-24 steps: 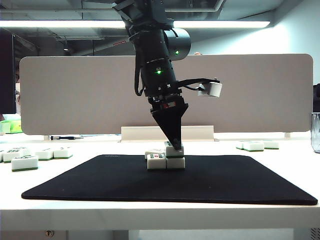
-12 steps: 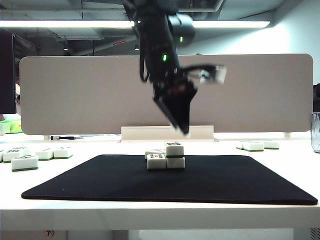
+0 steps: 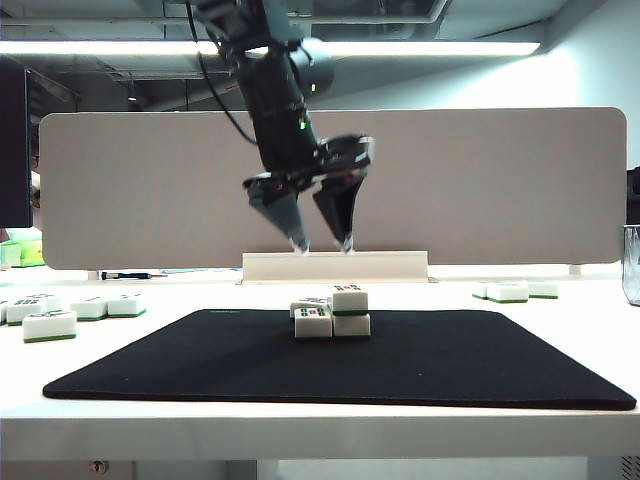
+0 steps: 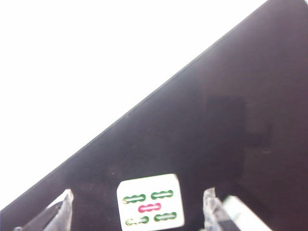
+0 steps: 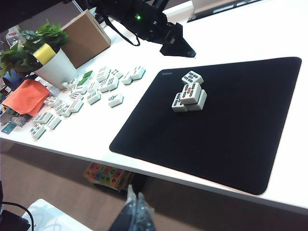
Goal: Arrange four mahjong tiles into a neat stack, creating two layers of paired tiles.
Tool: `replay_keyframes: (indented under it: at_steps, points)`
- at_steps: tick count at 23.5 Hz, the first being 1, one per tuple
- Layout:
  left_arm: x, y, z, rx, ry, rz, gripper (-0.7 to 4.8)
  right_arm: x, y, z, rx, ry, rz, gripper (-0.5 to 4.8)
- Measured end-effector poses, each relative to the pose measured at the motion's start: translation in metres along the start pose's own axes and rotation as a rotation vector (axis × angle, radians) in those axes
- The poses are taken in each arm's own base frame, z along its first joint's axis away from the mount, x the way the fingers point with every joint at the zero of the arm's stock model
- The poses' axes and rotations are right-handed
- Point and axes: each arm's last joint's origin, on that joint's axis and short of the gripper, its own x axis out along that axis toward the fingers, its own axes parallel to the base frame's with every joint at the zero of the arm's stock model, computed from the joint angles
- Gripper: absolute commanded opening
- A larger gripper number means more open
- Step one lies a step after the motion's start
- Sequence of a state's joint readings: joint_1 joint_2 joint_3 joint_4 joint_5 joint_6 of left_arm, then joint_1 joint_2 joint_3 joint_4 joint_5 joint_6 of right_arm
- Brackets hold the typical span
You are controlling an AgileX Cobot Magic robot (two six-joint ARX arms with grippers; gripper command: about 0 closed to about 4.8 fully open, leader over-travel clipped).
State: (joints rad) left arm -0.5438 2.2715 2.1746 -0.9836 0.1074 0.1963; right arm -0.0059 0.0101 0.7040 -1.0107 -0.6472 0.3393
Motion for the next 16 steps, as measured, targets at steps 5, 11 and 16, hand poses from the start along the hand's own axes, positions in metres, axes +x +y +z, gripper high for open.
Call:
replay_keyframes:
  at_steps: [5,11,16]
  points:
    - [0.027,0.002,-0.007,-0.014,0.063,-0.01,3.54,0.0,0.0,0.0,0.0,0.0,0.0,-0.01]
    - [0.038,0.002,-0.013,-0.022,0.127,0.009,3.4,0.0,-0.001,0.0,0.0,-0.008,-0.022,-0.01]
    - [0.041,0.003,-0.015,-0.042,0.146,0.014,3.34,0.0,-0.001,0.0,0.0,-0.009,-0.024,-0.01]
